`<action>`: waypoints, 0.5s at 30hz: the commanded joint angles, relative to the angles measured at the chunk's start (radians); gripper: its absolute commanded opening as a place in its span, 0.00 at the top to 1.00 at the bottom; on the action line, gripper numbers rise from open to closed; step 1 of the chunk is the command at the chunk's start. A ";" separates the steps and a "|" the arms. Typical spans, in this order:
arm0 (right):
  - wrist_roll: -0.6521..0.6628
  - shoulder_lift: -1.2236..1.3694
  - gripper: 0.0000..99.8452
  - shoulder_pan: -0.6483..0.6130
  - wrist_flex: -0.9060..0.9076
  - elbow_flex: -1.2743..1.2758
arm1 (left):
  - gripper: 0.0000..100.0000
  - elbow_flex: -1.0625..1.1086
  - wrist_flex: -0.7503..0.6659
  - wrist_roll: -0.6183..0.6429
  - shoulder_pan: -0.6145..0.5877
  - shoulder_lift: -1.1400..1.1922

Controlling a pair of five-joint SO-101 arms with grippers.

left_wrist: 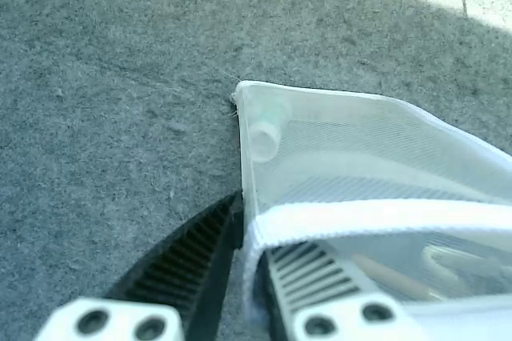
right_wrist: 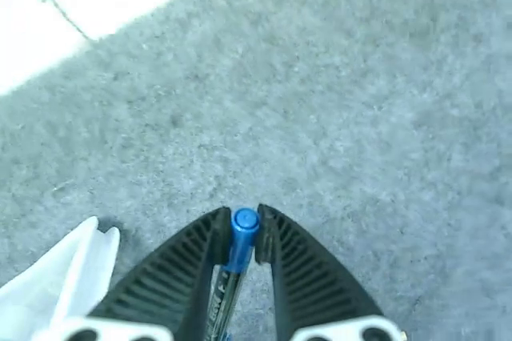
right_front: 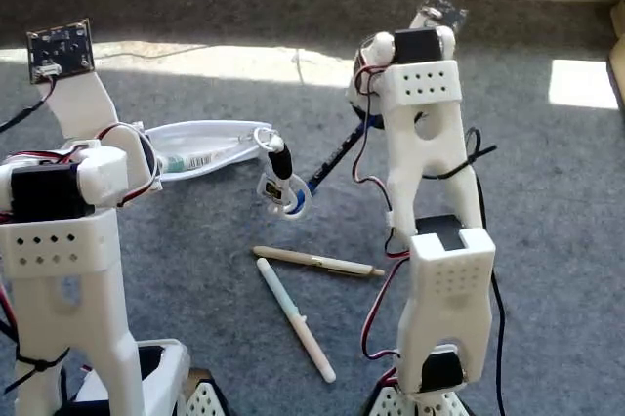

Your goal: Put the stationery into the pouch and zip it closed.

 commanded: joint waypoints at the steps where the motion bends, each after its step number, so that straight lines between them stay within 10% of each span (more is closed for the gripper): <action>1: 0.060 -0.035 1.00 0.007 0.024 -0.085 | 0.99 -0.012 -0.028 -0.008 -0.005 -0.035; 15: 0.069 -0.461 1.00 0.002 0.019 0.177 | 0.99 -0.012 -0.049 -0.005 -0.005 -0.035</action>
